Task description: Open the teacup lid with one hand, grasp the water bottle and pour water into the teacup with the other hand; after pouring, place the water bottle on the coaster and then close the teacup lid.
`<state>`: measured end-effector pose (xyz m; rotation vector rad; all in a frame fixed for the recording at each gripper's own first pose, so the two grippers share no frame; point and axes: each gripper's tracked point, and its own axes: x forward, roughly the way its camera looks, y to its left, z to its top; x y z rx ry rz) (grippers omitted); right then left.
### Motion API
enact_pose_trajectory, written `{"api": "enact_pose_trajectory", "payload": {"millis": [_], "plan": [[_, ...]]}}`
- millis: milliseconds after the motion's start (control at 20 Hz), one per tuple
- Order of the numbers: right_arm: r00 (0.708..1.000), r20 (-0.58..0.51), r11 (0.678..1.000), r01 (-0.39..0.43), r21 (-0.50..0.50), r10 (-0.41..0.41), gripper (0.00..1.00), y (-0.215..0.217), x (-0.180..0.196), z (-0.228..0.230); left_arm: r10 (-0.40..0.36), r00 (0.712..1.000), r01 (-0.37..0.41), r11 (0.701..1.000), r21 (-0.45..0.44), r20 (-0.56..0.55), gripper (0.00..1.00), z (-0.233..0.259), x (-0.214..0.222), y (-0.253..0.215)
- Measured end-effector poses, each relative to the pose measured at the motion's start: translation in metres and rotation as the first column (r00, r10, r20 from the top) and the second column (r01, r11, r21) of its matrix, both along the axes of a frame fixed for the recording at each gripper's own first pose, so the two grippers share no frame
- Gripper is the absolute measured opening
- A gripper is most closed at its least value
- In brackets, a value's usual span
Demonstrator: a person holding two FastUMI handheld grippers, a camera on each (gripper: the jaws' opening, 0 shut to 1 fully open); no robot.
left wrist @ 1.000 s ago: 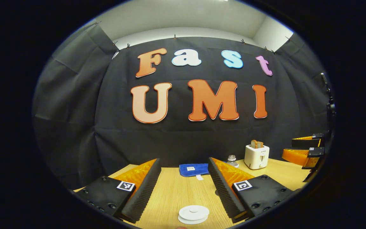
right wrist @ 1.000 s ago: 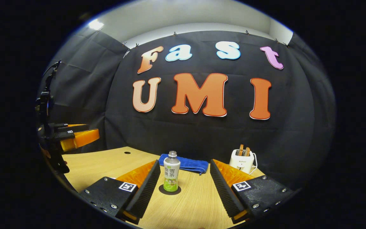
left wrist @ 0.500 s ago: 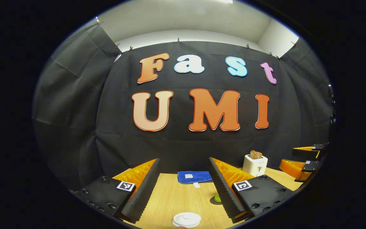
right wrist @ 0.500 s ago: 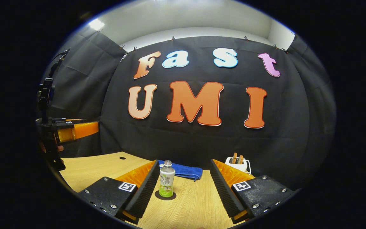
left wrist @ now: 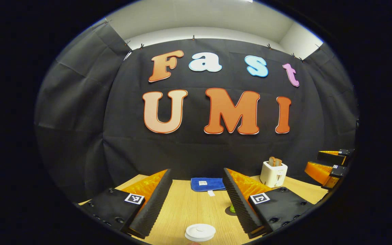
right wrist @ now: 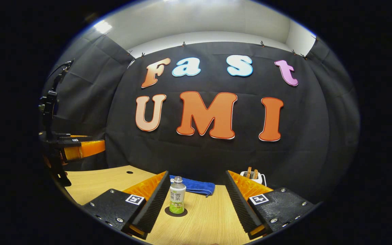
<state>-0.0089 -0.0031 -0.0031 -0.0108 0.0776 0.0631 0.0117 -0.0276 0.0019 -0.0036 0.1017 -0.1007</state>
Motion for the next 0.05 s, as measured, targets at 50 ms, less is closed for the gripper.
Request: {"api": "enact_pose_trajectory", "payload": {"millis": [50], "plan": [[1.0, 0.0, 1.0, 0.003, 0.002, -0.003, 0.96, -0.0023, 0.0003, -0.0004, -0.001, 1.0, 0.001, 1.0, 0.003, -0.006, 0.95, -0.0024, -0.0005, 0.0007]]}}
